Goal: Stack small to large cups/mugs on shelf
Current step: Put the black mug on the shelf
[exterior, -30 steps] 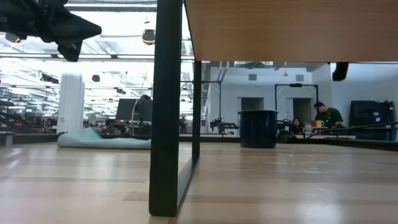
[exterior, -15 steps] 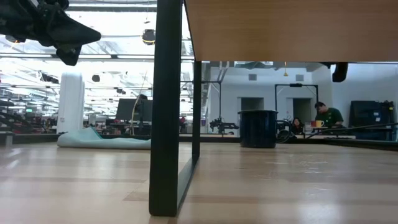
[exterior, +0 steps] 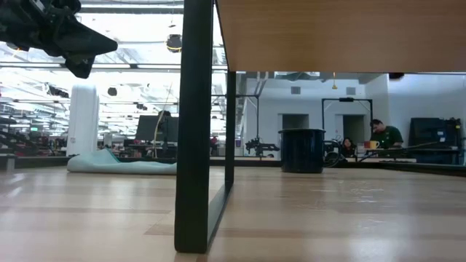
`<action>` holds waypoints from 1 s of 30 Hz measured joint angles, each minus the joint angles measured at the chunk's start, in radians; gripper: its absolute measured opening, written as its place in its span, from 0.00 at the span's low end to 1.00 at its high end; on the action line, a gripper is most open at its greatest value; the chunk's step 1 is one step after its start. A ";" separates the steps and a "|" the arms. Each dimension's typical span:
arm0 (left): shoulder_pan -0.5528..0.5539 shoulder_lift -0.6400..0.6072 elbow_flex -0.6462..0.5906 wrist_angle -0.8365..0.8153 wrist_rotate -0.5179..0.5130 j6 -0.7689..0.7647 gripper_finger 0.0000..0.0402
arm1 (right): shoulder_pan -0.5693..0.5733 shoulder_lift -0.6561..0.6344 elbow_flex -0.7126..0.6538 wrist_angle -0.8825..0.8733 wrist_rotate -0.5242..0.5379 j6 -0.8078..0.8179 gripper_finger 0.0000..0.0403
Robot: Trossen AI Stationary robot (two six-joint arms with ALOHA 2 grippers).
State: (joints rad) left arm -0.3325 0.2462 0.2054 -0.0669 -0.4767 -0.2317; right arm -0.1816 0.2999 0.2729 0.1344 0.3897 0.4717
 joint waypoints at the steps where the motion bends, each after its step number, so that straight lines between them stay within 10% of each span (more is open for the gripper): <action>1: 0.000 0.000 0.000 0.000 0.000 0.000 0.00 | -0.004 0.016 0.041 -0.036 0.000 -0.011 0.43; 21: 0.000 0.000 0.000 -0.006 0.000 0.000 0.00 | -0.087 0.551 0.720 -0.760 -0.001 0.018 0.38; 30: 0.000 0.000 0.000 -0.032 0.000 -0.071 0.00 | -0.156 0.738 0.832 -0.814 -0.113 -0.007 0.34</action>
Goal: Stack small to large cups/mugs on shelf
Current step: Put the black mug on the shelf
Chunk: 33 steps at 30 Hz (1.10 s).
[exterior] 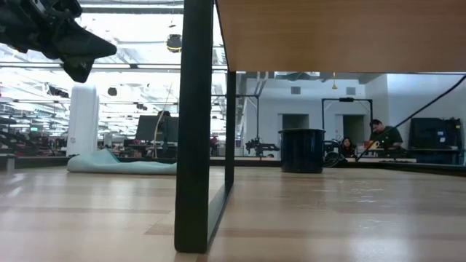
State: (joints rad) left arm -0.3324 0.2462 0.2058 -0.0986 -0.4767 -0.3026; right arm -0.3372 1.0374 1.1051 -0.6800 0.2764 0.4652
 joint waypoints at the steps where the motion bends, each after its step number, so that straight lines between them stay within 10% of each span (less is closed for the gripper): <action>1: 0.000 0.000 0.000 -0.004 0.000 -0.011 0.00 | -0.006 0.020 0.004 0.000 -0.031 -0.001 0.34; 11: 0.000 0.000 0.000 -0.029 0.000 -0.057 0.00 | -0.049 0.225 0.070 -0.025 -0.101 -0.055 0.33; 33: 0.000 0.000 0.000 -0.056 0.000 -0.057 0.00 | 0.008 0.461 0.242 -0.202 -0.119 -0.857 0.33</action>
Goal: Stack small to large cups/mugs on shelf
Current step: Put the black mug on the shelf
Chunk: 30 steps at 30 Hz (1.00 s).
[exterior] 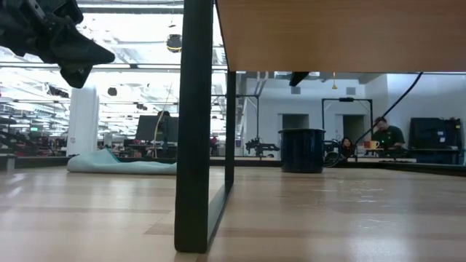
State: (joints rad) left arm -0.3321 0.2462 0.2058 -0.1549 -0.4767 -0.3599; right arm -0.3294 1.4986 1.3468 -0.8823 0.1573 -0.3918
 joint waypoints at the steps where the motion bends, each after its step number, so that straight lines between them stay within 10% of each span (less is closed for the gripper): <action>1: 0.000 0.000 0.000 -0.004 0.000 0.000 0.00 | 0.004 0.011 0.000 0.000 0.002 -0.026 0.33; 11: 0.000 0.000 0.000 -0.023 0.000 0.000 0.00 | 0.041 0.139 0.000 0.031 0.185 -0.211 0.32; 30: 0.000 0.001 0.000 -0.042 0.000 -0.002 0.00 | 0.114 0.176 0.000 0.135 0.189 -0.345 0.32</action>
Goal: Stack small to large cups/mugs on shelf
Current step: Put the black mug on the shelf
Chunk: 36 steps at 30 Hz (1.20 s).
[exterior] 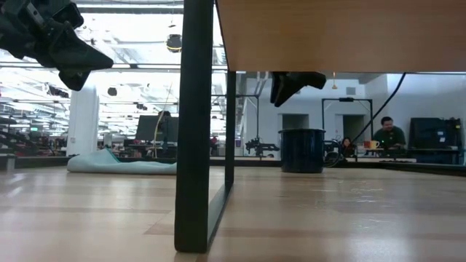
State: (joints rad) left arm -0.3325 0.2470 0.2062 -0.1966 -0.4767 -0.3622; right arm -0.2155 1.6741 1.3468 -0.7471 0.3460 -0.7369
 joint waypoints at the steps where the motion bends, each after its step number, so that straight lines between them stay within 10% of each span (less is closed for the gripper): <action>1: 0.000 0.000 0.000 0.000 0.000 0.000 0.00 | 0.000 0.000 0.000 0.000 0.000 0.000 0.32; 36: 0.000 0.000 0.000 -0.025 0.000 -0.001 0.00 | -0.001 0.000 -0.001 0.002 -0.006 0.075 0.57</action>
State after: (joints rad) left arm -0.3321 0.2469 0.2062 -0.2221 -0.4767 -0.3634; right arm -0.2161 1.6737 1.3460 -0.7448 0.3403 -0.6620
